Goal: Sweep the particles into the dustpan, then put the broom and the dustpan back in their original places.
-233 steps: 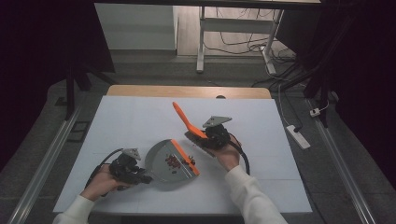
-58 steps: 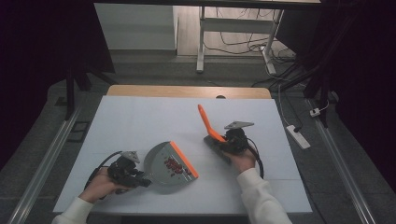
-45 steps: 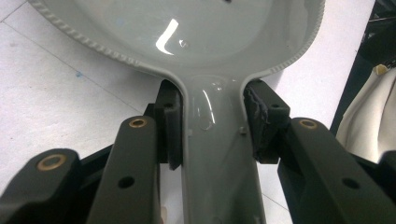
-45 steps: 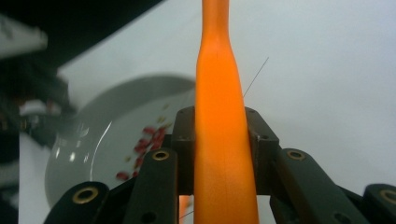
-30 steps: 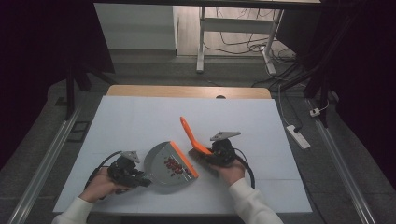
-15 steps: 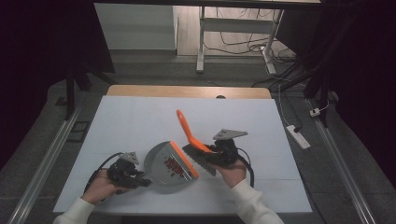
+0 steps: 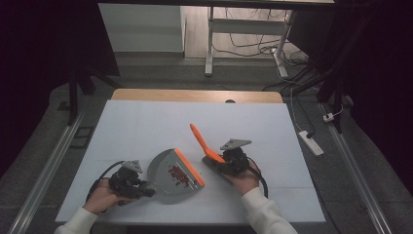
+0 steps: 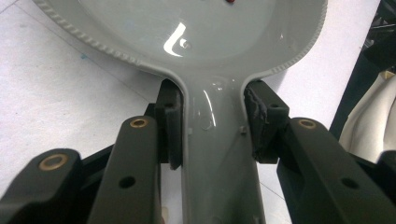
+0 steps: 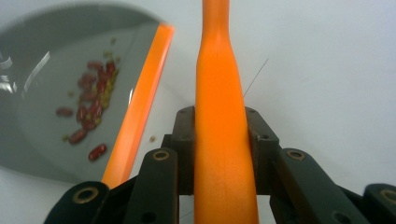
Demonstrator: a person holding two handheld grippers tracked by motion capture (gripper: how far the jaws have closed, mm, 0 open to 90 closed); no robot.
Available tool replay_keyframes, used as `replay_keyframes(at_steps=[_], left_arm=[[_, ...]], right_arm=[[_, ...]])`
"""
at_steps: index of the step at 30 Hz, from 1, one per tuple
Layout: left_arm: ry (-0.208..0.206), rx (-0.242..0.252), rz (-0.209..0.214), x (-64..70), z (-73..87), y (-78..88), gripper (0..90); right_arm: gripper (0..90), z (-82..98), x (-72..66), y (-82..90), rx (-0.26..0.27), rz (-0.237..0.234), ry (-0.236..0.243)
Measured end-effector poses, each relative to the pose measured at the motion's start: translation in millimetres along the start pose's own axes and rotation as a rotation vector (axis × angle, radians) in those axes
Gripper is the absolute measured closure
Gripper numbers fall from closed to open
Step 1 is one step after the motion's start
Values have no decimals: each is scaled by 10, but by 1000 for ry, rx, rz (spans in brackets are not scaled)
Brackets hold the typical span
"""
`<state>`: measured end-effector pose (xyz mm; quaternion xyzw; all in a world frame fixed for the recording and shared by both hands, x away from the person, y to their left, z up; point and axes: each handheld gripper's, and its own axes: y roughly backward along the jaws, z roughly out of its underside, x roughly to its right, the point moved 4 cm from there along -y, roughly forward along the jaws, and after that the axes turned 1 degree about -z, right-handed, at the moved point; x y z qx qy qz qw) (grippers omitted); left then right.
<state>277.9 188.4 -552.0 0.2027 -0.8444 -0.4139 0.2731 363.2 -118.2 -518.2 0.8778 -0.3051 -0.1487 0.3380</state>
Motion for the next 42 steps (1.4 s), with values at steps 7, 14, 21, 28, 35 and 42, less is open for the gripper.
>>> replay_keyframes(at_steps=[7, 14, 21, 28, 35, 42], left_arm=[[-4, -13, -1, -9, -7, -23, 625], [-12, 24, -2, -2, 20, -22, 625], [-4, 86, -27, 6, 57, -2, 624], [50, 143, -56, 38, 91, 52, 624], [149, 210, -109, 82, 151, 111, 624], [270, 258, -167, 55, 246, 173, 624]], right_arm=[[701, -38, -382, -95, -5, -96, 33], [701, -167, -295, 104, 99, -151, -46], [701, -147, 30, 282, 153, -101, -84], [700, -143, 139, 476, 223, -142, -61], [700, -28, 186, 652, 238, -157, -26], [701, 253, 329, 814, 199, -132, -76]])
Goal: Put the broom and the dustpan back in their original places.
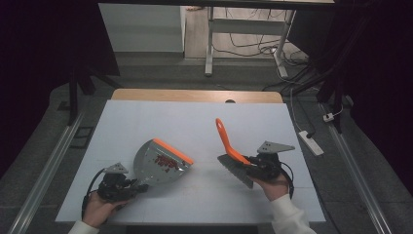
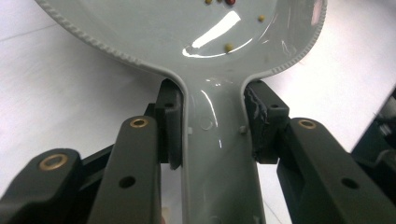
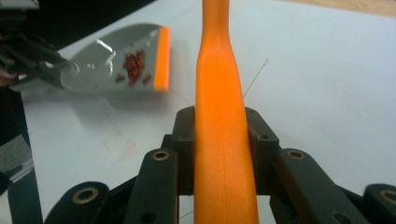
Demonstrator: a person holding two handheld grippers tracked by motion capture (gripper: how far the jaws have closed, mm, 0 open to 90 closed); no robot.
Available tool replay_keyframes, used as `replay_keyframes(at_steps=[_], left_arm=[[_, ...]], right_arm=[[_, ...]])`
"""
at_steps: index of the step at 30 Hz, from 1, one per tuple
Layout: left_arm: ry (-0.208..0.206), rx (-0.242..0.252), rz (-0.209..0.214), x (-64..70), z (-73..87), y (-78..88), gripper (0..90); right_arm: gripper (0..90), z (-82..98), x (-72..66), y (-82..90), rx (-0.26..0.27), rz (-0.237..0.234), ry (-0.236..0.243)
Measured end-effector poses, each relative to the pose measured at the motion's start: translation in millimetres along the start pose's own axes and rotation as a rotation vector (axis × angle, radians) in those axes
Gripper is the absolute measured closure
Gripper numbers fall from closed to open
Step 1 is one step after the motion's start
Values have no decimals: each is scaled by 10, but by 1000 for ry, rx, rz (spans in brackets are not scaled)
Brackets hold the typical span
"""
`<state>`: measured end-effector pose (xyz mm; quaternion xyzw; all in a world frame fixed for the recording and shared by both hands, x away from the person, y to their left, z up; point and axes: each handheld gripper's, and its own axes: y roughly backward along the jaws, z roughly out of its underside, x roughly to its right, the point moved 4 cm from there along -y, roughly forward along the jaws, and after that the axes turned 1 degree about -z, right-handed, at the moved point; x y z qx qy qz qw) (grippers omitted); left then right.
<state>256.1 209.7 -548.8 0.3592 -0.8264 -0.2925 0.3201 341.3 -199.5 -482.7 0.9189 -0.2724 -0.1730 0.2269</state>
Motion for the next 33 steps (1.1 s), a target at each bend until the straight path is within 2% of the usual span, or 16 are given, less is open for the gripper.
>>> replay_keyframes(at_steps=[2, 8, 13, 18, 28, 33], left_arm=[[18, 10, -18, -16, 7, 19, 624], [57, 32, -45, -45, 23, 48, 623], [82, 34, -66, -57, 45, 54, 623], [117, 41, -104, -78, 66, 70, 623], [209, 67, -186, -129, 73, 42, 623], [250, 84, -207, -136, 51, 3, 623]], right_arm=[[701, 78, 30, 77, -15, 21, 2], [700, 216, 86, 188, -30, 39, -26], [700, 239, 82, 186, -44, 46, -10], [700, 263, 68, 183, -56, 38, -13], [700, 308, 40, 176, -85, 18, -30], [700, 328, 50, 192, -90, 23, -37]])
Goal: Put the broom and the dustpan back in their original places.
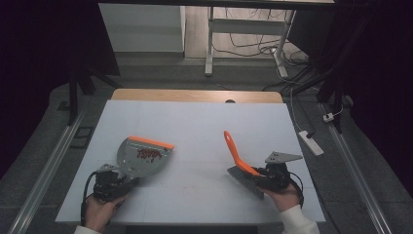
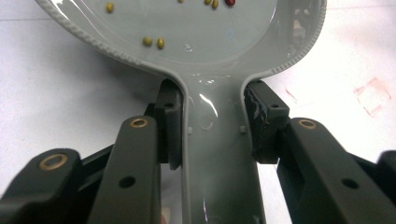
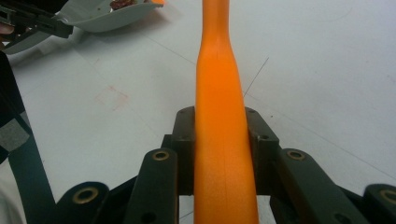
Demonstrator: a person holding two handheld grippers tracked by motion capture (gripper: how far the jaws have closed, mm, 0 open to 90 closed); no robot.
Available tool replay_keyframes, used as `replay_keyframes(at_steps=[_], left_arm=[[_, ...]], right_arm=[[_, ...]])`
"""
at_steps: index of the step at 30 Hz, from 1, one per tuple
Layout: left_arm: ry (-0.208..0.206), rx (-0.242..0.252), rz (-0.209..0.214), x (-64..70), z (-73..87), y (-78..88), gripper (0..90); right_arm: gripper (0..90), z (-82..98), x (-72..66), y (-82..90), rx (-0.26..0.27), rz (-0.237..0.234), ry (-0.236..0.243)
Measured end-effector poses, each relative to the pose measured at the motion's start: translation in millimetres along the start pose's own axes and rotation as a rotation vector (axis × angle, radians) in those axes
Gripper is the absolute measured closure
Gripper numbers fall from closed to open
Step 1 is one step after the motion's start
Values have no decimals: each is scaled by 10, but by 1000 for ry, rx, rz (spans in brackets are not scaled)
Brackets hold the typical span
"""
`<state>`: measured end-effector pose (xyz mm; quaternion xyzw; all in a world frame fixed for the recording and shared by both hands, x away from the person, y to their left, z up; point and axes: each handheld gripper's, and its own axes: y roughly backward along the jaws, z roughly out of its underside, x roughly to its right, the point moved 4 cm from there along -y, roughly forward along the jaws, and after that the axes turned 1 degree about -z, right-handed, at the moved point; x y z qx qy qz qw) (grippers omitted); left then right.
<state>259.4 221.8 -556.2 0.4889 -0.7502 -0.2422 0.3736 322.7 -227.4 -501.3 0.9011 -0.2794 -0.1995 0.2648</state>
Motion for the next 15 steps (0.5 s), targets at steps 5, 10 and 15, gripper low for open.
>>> replay_keyframes(at_steps=[5, 10, 15], left_arm=[[42, 8, -23, -1, 6, -51, 623], [60, 20, -45, -1, -8, -70, 623], [70, 20, -52, -22, -19, -102, 622]], right_arm=[[700, 25, 5, 9, -9, 1, -16], [700, 68, 22, -31, -41, 1, -30], [700, 115, 98, -72, -69, 35, -61]])
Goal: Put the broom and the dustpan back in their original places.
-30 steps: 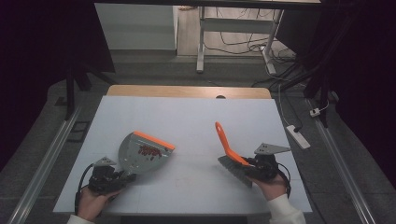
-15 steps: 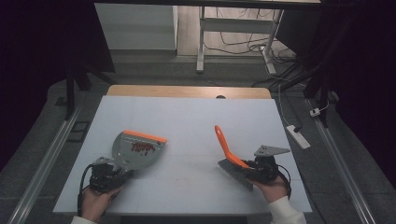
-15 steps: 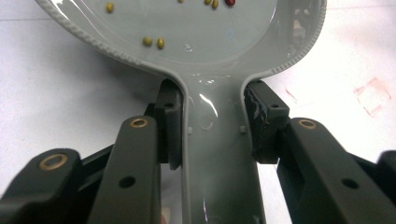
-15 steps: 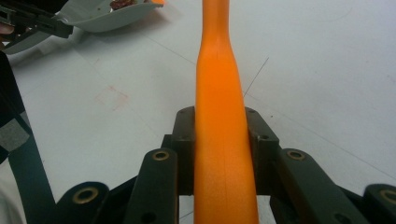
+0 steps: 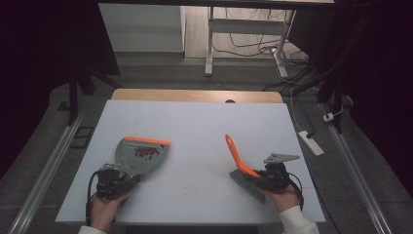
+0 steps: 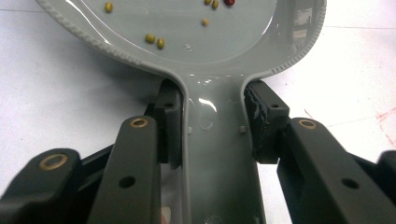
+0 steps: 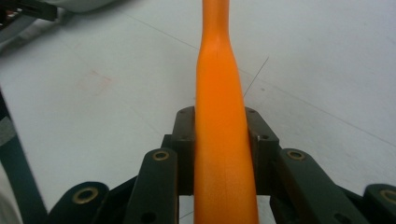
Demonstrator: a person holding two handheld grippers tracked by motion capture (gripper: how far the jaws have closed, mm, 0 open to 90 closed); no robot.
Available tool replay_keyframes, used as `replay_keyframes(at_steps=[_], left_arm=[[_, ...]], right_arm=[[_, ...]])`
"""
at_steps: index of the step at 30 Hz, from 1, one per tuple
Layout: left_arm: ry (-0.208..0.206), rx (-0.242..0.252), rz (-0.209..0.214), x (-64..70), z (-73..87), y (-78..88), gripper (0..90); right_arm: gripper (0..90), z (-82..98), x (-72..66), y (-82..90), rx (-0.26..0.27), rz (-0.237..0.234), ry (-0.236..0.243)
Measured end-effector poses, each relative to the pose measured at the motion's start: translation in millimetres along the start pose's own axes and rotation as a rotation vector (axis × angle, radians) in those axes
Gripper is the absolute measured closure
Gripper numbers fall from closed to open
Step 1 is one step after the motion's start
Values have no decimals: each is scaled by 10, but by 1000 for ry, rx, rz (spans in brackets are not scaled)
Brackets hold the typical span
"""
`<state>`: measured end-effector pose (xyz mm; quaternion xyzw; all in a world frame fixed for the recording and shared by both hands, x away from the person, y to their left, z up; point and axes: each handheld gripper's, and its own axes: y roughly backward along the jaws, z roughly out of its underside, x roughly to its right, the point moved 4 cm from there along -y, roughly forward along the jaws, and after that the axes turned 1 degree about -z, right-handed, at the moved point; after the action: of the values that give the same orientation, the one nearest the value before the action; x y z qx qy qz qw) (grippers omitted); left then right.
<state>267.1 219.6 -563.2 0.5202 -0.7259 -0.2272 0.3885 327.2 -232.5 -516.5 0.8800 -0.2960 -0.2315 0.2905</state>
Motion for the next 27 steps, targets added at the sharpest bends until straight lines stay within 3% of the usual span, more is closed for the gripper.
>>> replay_keyframes(at_steps=[4, 8, 13, 27], left_arm=[[-2, -18, 0, 1, 9, -33, 622], [-12, -20, -5, 13, 19, -49, 618], [-11, -12, 12, 6, 20, -38, 608], [-77, 12, 8, -43, 35, 97, 425]], right_arm=[[698, 11, 82, 7, 7, -1, -42], [685, 19, 138, -3, 0, 44, -25], [652, 33, 215, -23, -6, 55, -34], [494, 47, 379, -99, -74, 101, -50]])
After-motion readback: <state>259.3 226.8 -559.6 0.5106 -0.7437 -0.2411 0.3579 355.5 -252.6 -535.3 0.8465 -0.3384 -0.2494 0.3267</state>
